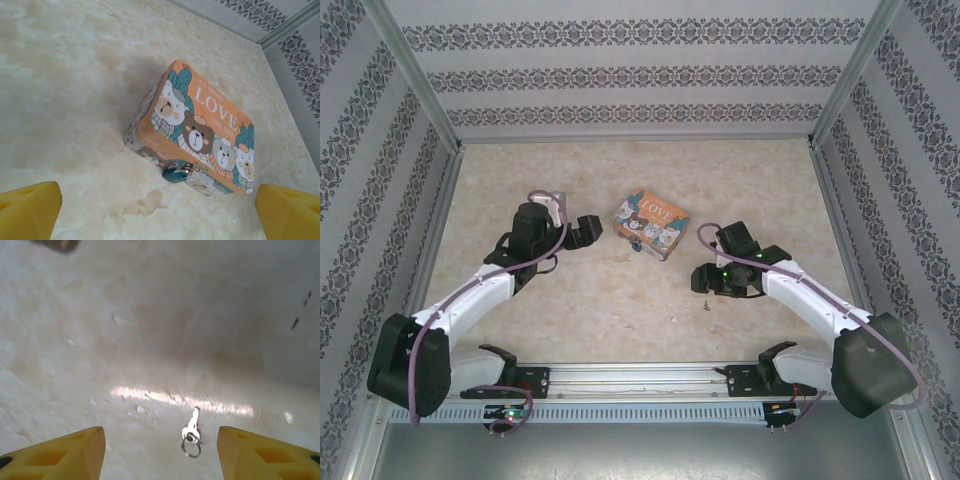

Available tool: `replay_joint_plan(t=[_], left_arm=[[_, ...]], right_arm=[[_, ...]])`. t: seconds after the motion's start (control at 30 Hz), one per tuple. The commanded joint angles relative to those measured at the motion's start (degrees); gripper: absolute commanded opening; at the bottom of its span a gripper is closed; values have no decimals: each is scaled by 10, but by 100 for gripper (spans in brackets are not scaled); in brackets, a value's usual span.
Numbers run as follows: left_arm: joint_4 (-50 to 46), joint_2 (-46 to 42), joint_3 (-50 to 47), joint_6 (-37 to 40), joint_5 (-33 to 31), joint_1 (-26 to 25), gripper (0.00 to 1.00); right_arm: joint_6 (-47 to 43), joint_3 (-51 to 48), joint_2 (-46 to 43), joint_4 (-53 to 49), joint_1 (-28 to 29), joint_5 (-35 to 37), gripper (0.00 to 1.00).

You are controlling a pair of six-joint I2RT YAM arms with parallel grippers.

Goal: Unlock the padlock with the key

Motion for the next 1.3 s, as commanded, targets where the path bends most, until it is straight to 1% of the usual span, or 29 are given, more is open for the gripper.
replay_joint_plan(t=[0.0,0.23,0.37,0.7,1.27], left_arm=[[-6,-26,-27,2,-14,3,99],[-17,-48,-67,1,-23,2,99],[-5,-47,-80,-5,-26,3,99],[1,-40,-79,-1,-29,3,99],[7,-26,-80,1,-25,2,99]], right_arm=[[14,-18,10,-29,14,8,59],[19,-35,32,-38,31,11,53],[16,-30,54,-41,38,14,49],[15,-10,88,-39,46,33,37],[11,4,121,-35,47,42,23]])
